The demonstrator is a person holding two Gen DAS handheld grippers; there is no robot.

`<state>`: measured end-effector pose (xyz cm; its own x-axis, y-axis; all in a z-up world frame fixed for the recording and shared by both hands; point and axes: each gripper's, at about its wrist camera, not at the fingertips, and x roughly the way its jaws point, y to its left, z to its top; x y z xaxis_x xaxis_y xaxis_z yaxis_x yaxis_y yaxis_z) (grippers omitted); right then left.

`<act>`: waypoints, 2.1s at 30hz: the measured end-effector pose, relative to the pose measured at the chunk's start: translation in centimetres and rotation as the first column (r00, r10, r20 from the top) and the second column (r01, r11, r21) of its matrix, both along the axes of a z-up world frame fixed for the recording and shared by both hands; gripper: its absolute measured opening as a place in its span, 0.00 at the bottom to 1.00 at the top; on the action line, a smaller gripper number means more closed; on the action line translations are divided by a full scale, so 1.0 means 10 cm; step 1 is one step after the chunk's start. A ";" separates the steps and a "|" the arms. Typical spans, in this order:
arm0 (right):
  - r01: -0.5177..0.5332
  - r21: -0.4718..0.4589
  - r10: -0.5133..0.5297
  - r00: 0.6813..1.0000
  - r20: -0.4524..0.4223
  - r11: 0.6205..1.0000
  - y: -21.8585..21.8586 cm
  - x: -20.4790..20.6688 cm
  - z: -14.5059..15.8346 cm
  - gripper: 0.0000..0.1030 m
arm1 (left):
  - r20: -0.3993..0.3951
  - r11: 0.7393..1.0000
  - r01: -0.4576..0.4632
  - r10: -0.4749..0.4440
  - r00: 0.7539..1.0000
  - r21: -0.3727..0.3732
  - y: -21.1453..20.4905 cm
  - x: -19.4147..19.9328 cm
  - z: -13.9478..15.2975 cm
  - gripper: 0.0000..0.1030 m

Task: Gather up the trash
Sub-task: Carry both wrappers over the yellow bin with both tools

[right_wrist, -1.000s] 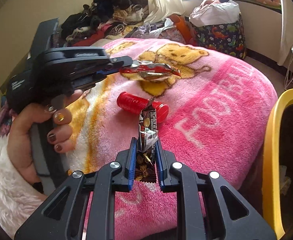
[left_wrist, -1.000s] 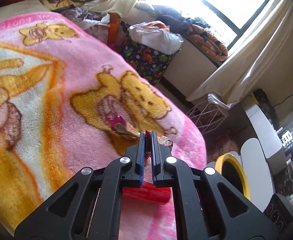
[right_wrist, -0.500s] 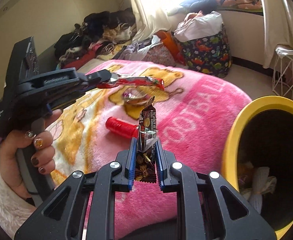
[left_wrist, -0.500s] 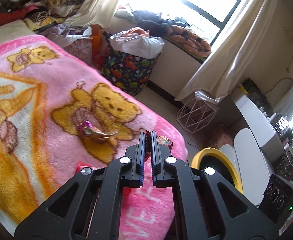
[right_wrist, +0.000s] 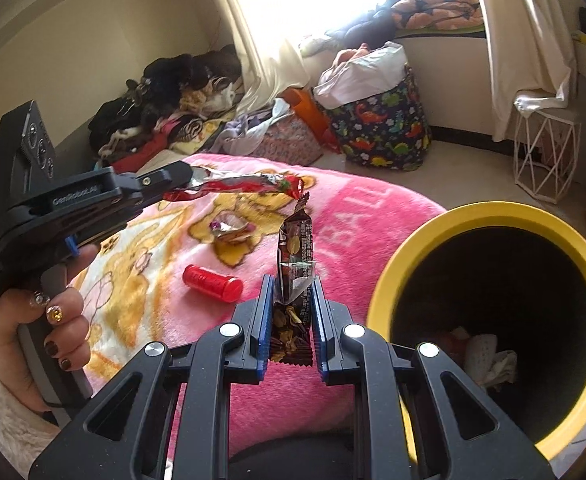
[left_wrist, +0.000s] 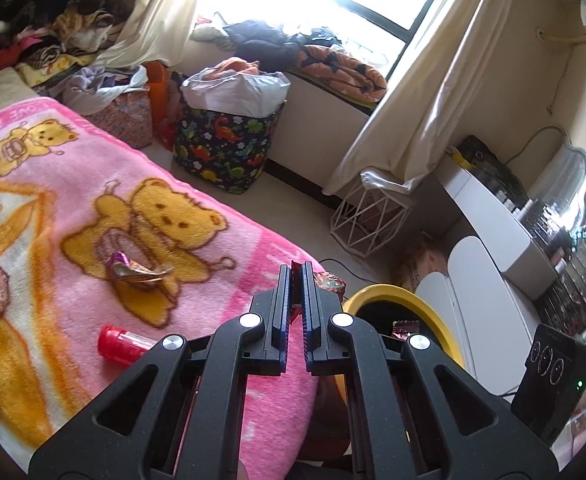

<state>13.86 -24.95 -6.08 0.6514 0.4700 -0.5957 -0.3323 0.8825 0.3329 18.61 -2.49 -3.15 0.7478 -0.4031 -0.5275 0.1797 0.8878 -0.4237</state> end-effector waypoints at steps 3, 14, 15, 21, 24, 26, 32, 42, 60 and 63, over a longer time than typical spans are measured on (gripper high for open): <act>0.025 0.007 -0.025 1.000 0.006 1.000 -0.11 -0.03 0.02 0.17 | 0.003 1.000 0.011 -0.011 1.000 0.001 -0.06 -0.02 0.02 0.02; 0.115 0.024 -0.116 0.993 0.014 0.993 -0.49 -0.10 0.03 0.17 | 0.023 0.998 0.064 -0.064 0.998 0.018 -0.33 -0.07 0.12 0.02; 0.123 0.026 -0.123 0.992 0.014 0.992 -0.53 -0.10 0.03 0.17 | 0.025 0.997 0.070 -0.070 0.997 0.019 -0.36 -0.07 0.13 0.02; 0.164 0.036 -0.165 0.986 0.017 0.986 -0.71 -0.12 0.04 0.17 | 0.031 0.995 0.095 -0.096 0.995 0.031 -0.49 -0.10 0.16 0.02; 0.183 0.039 -0.184 0.983 0.018 0.982 -0.78 -0.13 0.04 0.17 | 0.032 0.993 0.112 -0.114 0.993 0.038 -0.56 -0.13 0.17 0.02; 0.198 0.044 -0.199 0.980 0.017 0.979 -0.83 -0.14 0.03 0.17 | 0.031 0.991 0.125 -0.127 0.991 0.043 -0.61 -0.16 0.17 0.02; 0.238 0.051 -0.239 0.971 0.015 0.970 -1.00 -0.15 0.04 0.17 | 0.028 0.985 0.164 -0.166 0.986 0.061 -0.79 -0.22 0.17 0.02; 0.304 0.069 -0.305 0.952 0.010 0.950 -1.28 -0.19 0.01 0.17 | 0.013 0.970 0.225 -0.227 0.974 0.088 -1.06 -0.30 0.11 0.02; 0.394 0.079 -0.394 0.919 -0.017 0.916 -1.63 -0.20 -0.10 0.17 | -0.039 0.932 0.329 -0.327 0.944 0.154 -1.50 -0.38 -0.13 0.02; 0.403 0.078 -0.402 0.915 -0.022 0.912 -1.66 -0.19 -0.12 0.17 | -0.056 0.923 0.350 -0.345 0.937 0.160 -1.58 -0.39 -0.19 0.02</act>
